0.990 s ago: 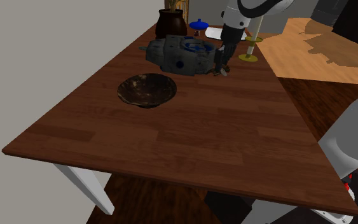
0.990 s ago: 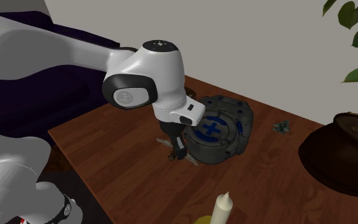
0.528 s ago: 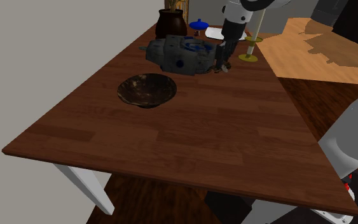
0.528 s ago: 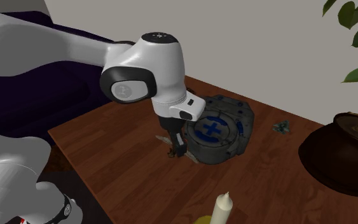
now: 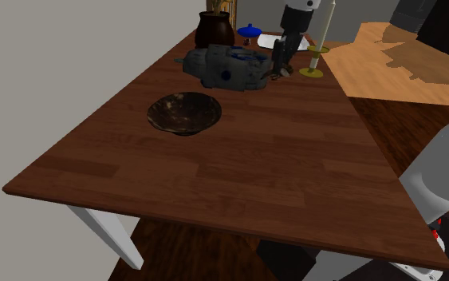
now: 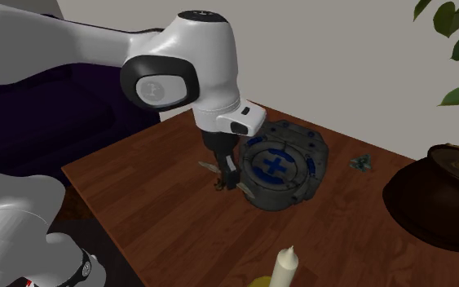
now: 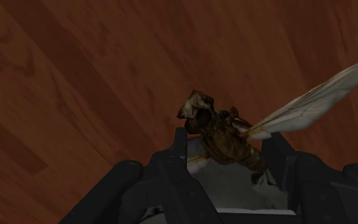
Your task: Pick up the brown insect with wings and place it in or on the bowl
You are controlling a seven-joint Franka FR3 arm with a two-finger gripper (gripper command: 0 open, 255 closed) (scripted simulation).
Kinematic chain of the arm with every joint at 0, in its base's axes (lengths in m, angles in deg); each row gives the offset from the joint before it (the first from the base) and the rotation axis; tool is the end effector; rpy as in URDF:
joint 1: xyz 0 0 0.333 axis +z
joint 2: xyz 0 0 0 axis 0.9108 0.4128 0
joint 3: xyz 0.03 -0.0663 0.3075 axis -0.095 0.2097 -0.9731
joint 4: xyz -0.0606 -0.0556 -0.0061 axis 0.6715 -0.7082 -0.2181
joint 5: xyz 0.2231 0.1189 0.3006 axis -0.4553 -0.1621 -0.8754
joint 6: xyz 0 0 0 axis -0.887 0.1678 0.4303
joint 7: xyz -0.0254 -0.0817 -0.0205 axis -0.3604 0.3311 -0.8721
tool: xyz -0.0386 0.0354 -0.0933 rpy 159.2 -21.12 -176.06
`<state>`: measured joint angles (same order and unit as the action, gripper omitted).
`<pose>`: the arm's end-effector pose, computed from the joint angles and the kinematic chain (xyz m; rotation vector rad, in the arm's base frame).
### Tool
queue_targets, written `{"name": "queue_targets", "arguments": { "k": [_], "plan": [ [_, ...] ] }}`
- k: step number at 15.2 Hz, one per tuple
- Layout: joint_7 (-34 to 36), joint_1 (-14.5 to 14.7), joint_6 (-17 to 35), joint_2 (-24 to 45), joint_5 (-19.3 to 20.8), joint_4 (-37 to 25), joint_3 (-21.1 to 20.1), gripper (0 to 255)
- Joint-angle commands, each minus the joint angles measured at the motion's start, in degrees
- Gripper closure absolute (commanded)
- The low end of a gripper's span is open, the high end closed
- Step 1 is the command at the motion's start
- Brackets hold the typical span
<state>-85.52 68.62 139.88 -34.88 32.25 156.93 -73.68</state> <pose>0.4492 0.0482 0.5414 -3.0705 -0.3681 -0.1643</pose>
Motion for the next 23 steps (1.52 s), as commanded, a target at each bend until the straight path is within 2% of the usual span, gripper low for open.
{"name": "queue_targets", "arguments": {
  "k": [1, 11, 23],
  "plan": [
    [0.2, 0.0, -1.5, -0.1, 0.0, -1.6, 0.0, 255],
    [0.5, -0.1, -9.0, 0.4, 0.2, -9.5, 0.1, 255],
    [17.5, 5.4, -9.0, 9.0, 0.0, -19.1, -11.5, 255]
  ]
}}
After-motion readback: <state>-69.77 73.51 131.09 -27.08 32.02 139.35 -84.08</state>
